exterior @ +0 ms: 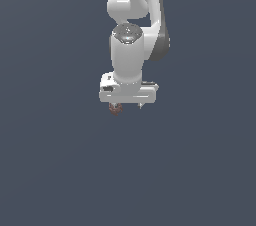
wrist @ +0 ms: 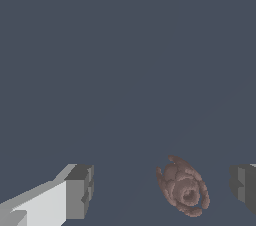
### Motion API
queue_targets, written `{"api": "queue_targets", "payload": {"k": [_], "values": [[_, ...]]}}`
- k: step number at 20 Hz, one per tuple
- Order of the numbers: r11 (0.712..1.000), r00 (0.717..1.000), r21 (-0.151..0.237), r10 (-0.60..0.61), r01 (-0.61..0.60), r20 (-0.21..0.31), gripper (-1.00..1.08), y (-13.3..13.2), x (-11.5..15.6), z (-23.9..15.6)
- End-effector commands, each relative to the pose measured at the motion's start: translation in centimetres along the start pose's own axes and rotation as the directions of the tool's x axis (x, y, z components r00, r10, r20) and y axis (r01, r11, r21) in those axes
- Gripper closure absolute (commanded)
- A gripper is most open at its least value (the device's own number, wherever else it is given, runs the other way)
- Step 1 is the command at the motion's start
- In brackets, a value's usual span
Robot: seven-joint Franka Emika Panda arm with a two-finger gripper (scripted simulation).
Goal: Pick up the object and move it to a goal position.
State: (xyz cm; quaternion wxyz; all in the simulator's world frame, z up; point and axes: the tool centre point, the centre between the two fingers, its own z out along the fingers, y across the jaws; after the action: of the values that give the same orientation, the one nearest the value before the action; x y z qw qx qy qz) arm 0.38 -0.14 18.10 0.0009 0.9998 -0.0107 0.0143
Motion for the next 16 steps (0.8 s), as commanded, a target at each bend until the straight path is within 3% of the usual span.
{"api": "queue_targets", "payload": {"k": [1, 16], "values": [[1.0, 1.0, 0.0, 0.0, 0.0, 0.0, -0.92, 0.0, 0.0, 0.0], [1.0, 1.0, 0.016, -0.018, 0.018, -0.015, -0.92, 0.19, 0.02, -0.67]]}}
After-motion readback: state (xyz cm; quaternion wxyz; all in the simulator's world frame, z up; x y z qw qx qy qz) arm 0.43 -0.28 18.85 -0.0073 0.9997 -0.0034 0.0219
